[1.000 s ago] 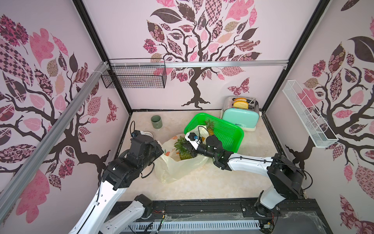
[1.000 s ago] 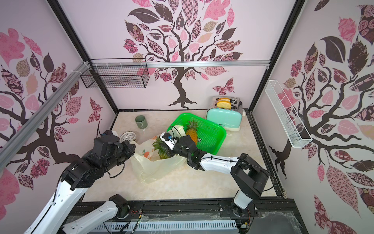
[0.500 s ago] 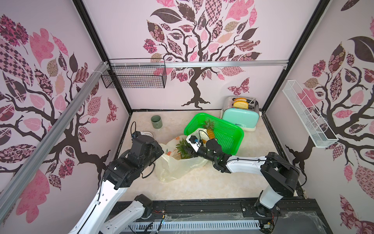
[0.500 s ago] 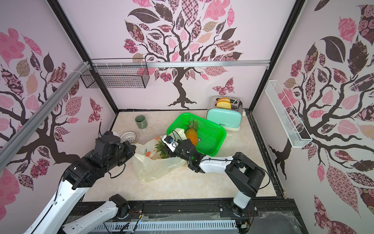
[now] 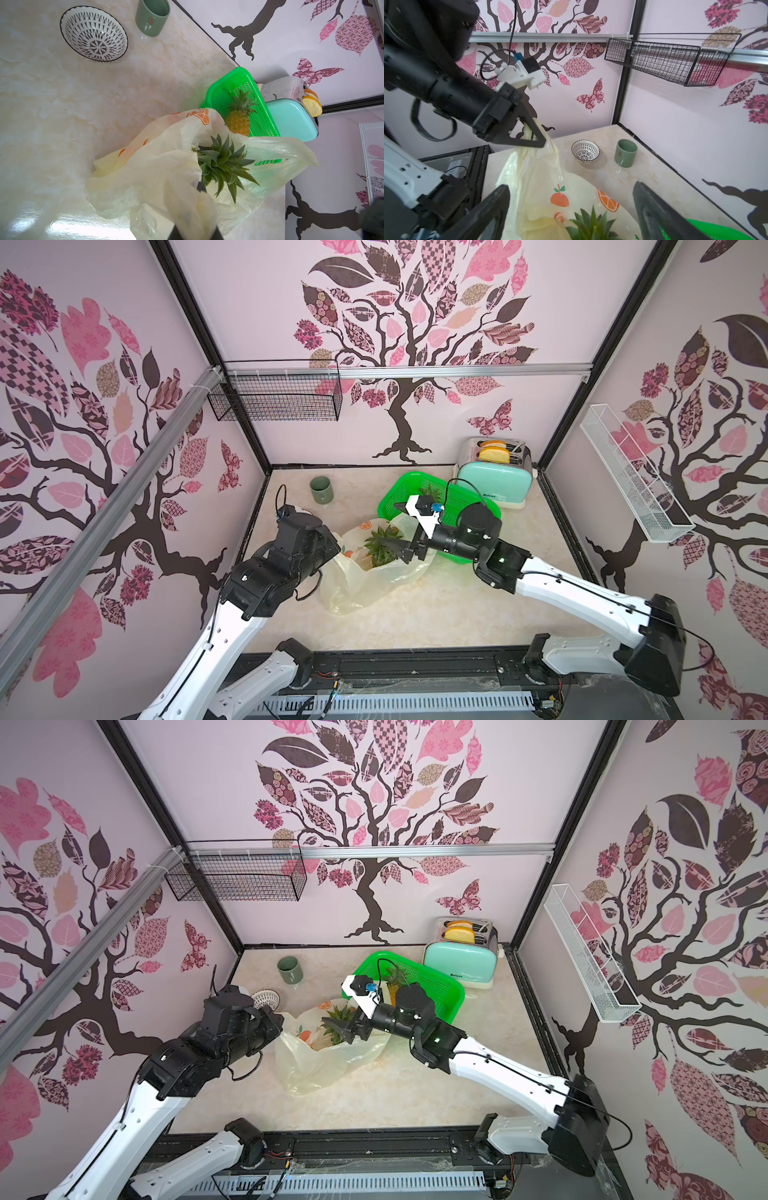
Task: Place the pineapple into a plastic bag & tie a knot
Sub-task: Place the pineapple in the plastic bag, then pick up the pineapple from the basket.
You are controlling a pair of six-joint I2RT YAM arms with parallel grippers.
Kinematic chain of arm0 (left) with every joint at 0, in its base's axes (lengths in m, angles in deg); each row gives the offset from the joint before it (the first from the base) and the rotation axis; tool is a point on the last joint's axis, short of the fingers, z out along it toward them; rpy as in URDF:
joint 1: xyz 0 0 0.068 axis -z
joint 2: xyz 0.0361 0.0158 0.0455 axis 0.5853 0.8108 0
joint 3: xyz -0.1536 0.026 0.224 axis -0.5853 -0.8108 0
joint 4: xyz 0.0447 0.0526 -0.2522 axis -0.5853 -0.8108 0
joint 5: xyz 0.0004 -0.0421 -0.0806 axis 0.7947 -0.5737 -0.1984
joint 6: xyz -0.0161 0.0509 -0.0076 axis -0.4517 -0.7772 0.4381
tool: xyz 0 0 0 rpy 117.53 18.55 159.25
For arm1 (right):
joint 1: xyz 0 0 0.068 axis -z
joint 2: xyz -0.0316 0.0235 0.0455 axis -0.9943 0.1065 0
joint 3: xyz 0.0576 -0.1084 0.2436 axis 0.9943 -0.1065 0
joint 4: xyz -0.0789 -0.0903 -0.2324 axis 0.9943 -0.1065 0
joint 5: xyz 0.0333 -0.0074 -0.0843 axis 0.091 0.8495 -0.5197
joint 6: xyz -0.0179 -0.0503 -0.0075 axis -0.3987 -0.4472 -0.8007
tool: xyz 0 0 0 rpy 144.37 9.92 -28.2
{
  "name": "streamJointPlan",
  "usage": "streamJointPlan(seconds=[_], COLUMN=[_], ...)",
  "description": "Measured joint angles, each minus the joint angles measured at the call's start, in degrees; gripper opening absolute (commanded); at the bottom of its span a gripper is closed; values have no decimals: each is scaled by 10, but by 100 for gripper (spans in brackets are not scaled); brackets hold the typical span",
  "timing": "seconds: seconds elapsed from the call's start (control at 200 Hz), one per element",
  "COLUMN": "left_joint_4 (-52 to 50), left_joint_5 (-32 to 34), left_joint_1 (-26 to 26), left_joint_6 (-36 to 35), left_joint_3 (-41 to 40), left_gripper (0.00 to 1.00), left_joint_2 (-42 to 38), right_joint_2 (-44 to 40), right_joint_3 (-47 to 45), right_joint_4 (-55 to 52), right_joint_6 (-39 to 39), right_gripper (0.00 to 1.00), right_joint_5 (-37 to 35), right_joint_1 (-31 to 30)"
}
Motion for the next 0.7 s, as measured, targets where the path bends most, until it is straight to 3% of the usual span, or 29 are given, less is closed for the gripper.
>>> streamJointPlan(seconds=[0.145,0.315,0.47,0.7], left_joint_4=[1,1,1,1], left_joint_5=[3,10,15,19], left_joint_1=[0,0,0,0], left_joint_6=[-2,-2,-2,-2], left_joint_3=[0,0,0,0], left_gripper=[0,0,0,0], left_joint_2=[1,-5,-9,-9], right_joint_2=[-20,-22,70,230], right_joint_3=[100,131,174,239], right_joint_4=[-143,-245,-326,-394], right_joint_6=[104,202,259,306], right_gripper=[89,89,97,99], right_joint_5=[-65,-109,-117,-158], right_joint_1=[38,154,237,246])
